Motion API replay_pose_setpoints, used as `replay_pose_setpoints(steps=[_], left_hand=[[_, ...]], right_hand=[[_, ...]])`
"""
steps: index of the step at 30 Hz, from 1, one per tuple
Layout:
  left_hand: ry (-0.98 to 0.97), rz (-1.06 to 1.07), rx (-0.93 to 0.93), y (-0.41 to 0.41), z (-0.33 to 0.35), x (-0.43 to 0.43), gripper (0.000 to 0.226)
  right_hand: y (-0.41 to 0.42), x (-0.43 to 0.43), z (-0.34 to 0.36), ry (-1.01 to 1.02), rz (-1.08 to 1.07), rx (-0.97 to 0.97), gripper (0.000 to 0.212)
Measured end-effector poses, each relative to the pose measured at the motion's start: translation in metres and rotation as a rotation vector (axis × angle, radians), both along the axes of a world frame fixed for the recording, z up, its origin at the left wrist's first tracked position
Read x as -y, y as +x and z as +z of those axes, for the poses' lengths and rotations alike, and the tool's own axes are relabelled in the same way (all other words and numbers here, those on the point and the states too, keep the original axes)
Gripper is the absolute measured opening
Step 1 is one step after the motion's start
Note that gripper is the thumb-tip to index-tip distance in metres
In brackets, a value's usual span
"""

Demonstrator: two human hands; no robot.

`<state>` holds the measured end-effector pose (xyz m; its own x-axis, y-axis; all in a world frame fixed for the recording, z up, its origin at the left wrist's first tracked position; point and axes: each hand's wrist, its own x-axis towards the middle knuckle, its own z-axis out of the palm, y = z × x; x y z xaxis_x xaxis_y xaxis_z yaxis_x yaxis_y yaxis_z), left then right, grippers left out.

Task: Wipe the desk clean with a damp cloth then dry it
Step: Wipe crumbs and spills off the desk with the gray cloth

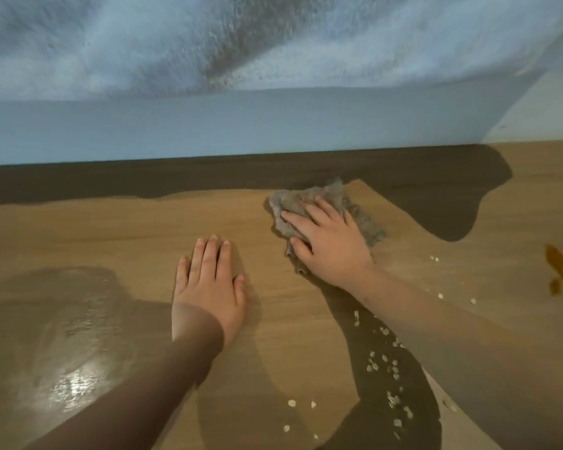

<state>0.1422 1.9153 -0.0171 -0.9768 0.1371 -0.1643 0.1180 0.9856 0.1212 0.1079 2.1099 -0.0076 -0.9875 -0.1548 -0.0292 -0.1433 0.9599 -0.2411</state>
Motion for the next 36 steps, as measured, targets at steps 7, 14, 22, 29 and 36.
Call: replay_pose_setpoints(steps=[7,14,22,29,36], left_hand=[[0.004,0.143,0.011,-0.019,0.002,-0.041,0.061],[-0.016,0.159,0.002,-0.018,0.000,-0.041,0.061],[-0.042,0.154,0.003,-0.020,-0.001,-0.044,0.061],[-0.024,0.152,-0.002,-0.019,-0.003,-0.041,0.062],[0.003,0.151,-0.026,-0.019,-0.004,-0.041,0.062]], right_hand=[[-0.085,-0.071,-0.009,-0.036,-0.289,0.071,0.047],[-0.001,-0.069,0.001,0.009,0.012,0.034,0.053],[-0.085,-0.090,-0.004,-0.044,-0.222,0.096,0.046],[-0.014,-0.121,0.013,-0.131,0.046,0.116,0.042],[-0.025,-0.147,0.008,-0.214,-0.206,0.109,0.041]])
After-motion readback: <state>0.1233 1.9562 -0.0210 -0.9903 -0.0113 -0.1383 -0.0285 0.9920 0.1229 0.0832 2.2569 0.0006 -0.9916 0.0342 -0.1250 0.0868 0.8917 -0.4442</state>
